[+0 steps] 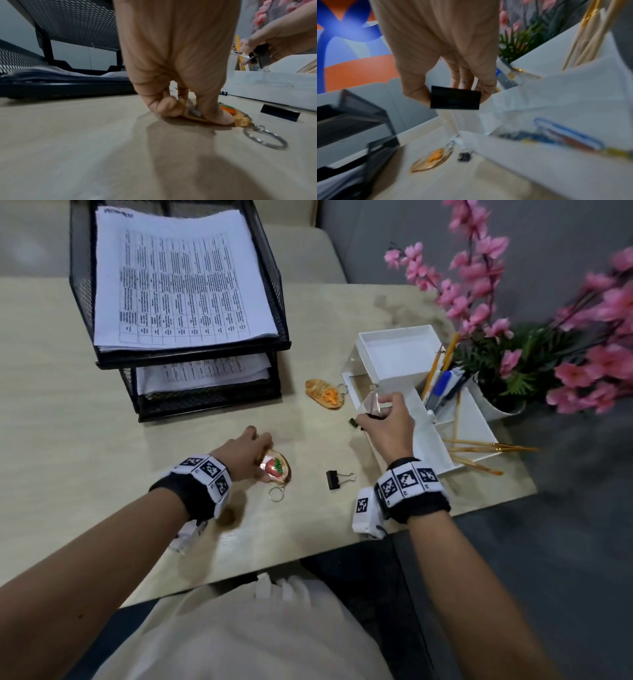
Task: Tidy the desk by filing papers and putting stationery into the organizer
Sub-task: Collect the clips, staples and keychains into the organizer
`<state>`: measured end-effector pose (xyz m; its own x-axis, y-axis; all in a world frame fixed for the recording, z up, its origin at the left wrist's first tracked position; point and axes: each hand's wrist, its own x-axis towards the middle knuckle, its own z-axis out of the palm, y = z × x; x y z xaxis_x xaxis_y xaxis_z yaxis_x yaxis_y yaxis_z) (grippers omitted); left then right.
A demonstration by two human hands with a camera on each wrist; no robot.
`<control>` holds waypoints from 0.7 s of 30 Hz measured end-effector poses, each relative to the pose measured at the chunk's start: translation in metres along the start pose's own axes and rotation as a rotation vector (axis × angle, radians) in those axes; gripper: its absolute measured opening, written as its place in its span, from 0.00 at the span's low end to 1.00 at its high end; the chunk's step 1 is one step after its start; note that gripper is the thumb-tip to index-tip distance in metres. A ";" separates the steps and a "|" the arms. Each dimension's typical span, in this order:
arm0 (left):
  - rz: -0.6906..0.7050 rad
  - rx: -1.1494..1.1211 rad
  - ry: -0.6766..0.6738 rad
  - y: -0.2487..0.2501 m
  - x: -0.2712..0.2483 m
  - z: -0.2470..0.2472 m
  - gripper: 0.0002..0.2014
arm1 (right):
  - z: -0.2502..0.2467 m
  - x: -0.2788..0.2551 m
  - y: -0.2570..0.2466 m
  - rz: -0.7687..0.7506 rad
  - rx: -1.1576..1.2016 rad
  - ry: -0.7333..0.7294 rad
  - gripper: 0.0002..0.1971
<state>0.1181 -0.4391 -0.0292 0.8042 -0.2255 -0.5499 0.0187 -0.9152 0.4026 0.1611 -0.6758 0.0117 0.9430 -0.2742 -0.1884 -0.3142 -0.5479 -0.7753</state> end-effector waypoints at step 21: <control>0.183 -0.963 0.432 0.076 0.021 -0.013 0.13 | 0.026 -0.030 0.008 0.264 0.411 -0.236 0.12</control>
<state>0.1441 -0.5088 -0.0009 0.9808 -0.0227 -0.1935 0.1859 -0.1882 0.9644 0.1335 -0.6516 -0.0046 0.8517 -0.1500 -0.5021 -0.5196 -0.1171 -0.8464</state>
